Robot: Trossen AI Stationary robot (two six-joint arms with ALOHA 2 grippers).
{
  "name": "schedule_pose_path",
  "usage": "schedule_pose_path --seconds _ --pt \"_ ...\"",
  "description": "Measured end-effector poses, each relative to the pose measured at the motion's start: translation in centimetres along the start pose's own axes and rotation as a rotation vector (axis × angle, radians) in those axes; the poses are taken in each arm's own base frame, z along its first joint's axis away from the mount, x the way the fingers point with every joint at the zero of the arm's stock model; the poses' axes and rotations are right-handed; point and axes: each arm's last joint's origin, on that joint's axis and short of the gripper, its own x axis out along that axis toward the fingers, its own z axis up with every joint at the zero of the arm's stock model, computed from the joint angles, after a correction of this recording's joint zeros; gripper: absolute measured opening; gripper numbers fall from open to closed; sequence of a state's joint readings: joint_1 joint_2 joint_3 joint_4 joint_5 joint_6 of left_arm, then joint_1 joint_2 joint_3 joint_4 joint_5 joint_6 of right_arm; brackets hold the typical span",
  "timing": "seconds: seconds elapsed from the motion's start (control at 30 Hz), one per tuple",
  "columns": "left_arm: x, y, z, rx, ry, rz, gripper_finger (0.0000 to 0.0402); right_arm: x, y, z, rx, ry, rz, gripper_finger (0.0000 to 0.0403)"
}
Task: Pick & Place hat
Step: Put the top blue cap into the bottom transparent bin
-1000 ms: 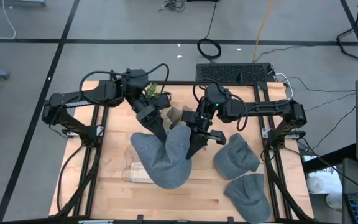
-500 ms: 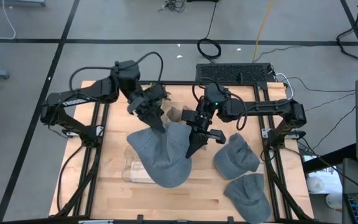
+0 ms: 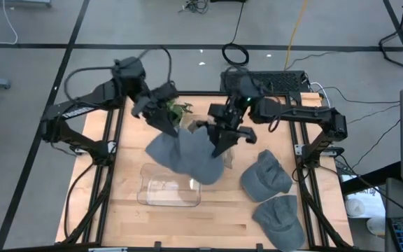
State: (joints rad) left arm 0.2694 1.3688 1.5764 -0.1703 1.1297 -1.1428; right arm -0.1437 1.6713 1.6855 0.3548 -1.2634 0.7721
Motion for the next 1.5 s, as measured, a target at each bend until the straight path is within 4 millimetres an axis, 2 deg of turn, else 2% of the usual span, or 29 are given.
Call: schedule_pose_path --seconds 0.27,0.53,0.9,1.1,1.23,1.4,1.5 --pt "-3.9 -2.1 -0.3 0.062 -0.121 0.038 0.0021 -5.1 1.7 1.5 0.010 -0.003 -0.056 0.0099" --pt "-7.4 -4.0 -0.8 0.145 -0.255 0.087 0.0021 -10.8 3.7 2.9 -0.082 -0.079 -0.199 0.0090" --pt "-12.1 -6.7 -2.3 0.297 -0.500 0.213 0.0021 -18.4 5.4 3.4 -0.123 -0.186 -0.416 0.0082" --pt "-13.7 -7.6 -3.0 0.348 -0.628 0.287 0.0021 -21.8 6.1 3.5 -0.147 -0.293 -0.573 0.0074" --pt "-14.5 -7.7 -3.5 0.413 -0.673 0.362 0.0021 -24.0 6.5 3.6 -0.232 -0.390 -0.734 0.0062" --pt "-15.2 -7.0 -4.0 0.527 -0.660 0.505 0.0021 -26.2 7.1 3.6 -0.364 -0.471 -0.934 0.0044" --pt "-15.1 -6.7 -5.1 0.616 -0.619 0.612 0.0021 -27.4 7.6 3.6 -0.420 -0.500 -1.031 0.0034"
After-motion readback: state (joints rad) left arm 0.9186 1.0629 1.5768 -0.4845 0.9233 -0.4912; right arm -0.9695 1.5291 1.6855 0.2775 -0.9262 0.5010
